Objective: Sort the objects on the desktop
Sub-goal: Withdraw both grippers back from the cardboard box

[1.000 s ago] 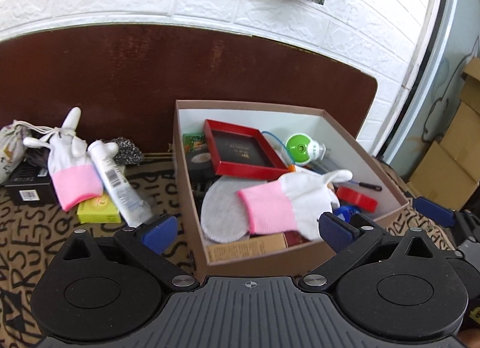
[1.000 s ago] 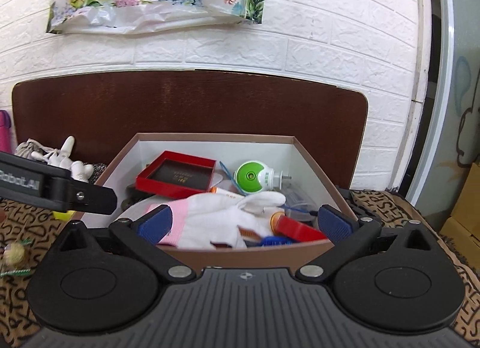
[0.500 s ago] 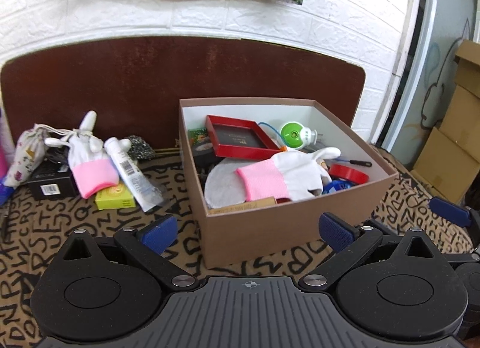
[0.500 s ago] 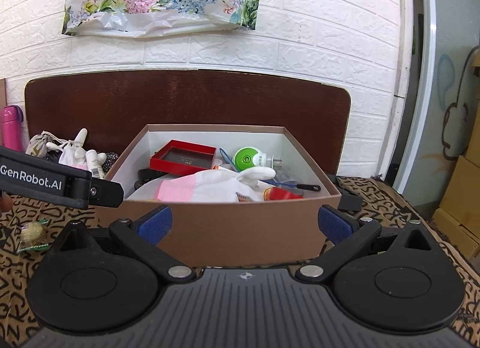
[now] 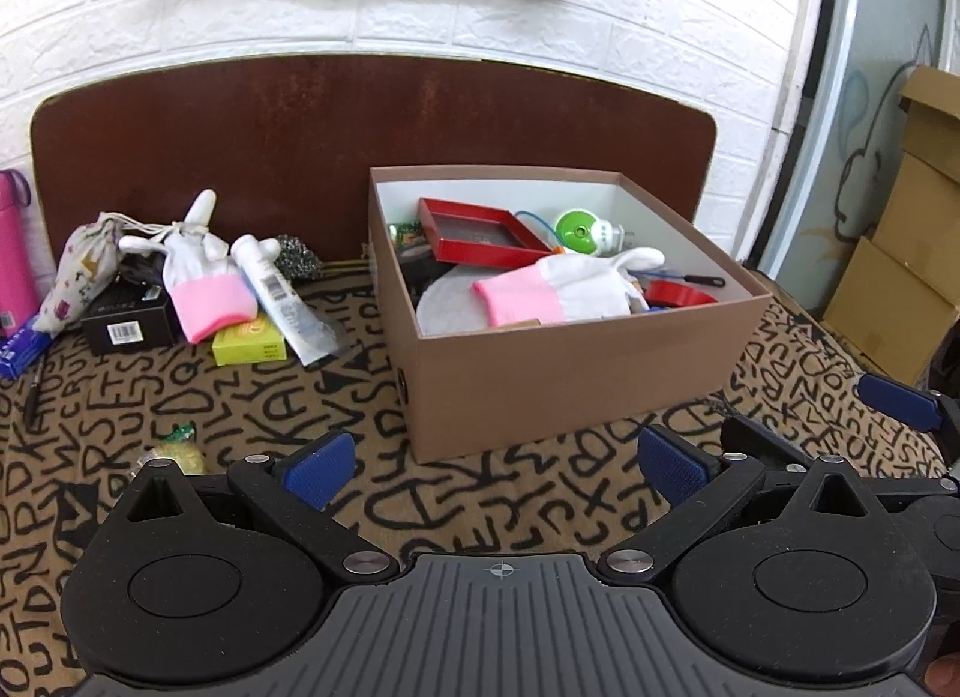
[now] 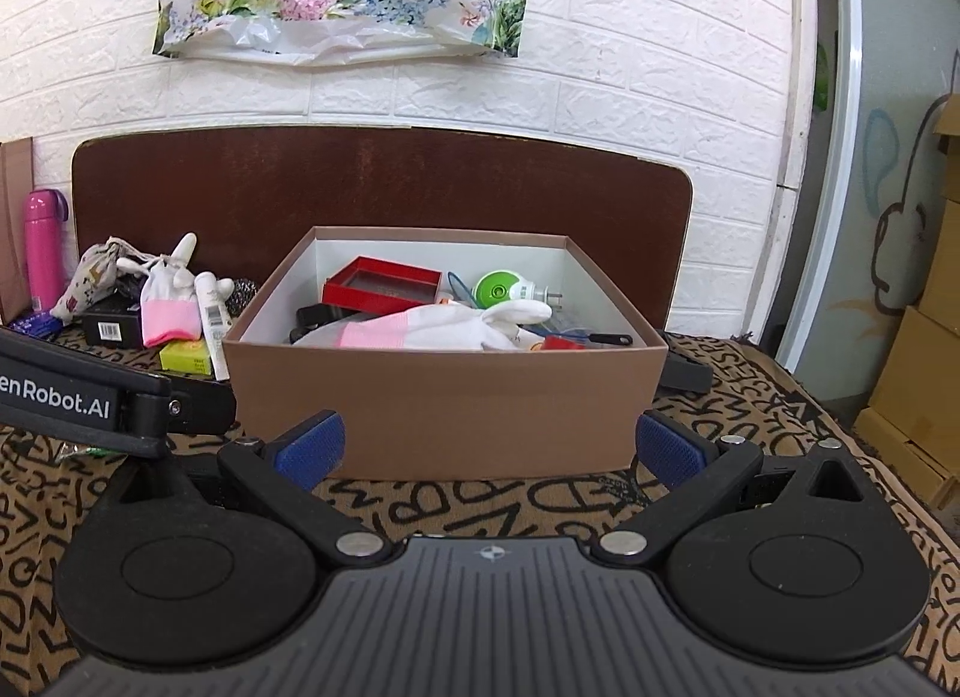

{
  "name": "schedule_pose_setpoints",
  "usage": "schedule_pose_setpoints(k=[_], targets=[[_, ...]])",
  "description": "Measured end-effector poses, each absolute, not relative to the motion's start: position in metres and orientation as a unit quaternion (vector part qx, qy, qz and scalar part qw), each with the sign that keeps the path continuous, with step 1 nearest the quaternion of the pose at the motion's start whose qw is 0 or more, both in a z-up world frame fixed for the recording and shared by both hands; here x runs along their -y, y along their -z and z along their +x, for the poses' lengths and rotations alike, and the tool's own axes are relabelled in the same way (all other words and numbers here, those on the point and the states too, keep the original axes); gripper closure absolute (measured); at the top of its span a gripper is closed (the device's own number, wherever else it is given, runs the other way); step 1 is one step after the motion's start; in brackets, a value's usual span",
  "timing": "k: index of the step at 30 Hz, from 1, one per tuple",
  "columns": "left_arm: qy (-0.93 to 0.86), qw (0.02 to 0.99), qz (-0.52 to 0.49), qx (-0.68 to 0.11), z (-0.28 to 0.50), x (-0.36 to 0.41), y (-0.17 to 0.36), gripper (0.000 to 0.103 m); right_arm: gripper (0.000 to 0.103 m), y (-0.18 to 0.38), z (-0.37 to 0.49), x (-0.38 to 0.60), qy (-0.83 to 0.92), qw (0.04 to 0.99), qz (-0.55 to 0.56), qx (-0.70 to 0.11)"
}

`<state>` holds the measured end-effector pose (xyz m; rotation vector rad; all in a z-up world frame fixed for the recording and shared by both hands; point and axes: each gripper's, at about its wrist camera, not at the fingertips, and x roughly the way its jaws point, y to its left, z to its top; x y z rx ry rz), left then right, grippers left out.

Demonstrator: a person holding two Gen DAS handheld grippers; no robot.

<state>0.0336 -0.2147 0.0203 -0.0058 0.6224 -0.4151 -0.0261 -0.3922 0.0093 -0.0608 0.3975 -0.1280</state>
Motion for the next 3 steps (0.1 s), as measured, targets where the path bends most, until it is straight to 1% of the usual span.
schedule_pose_setpoints(k=[3], targets=[[0.206,0.933,0.005,-0.295,0.0277,0.2153,-0.0223,0.000,0.000,-0.0086,-0.0287,0.3903,0.062,0.978,-0.026,-0.198]])
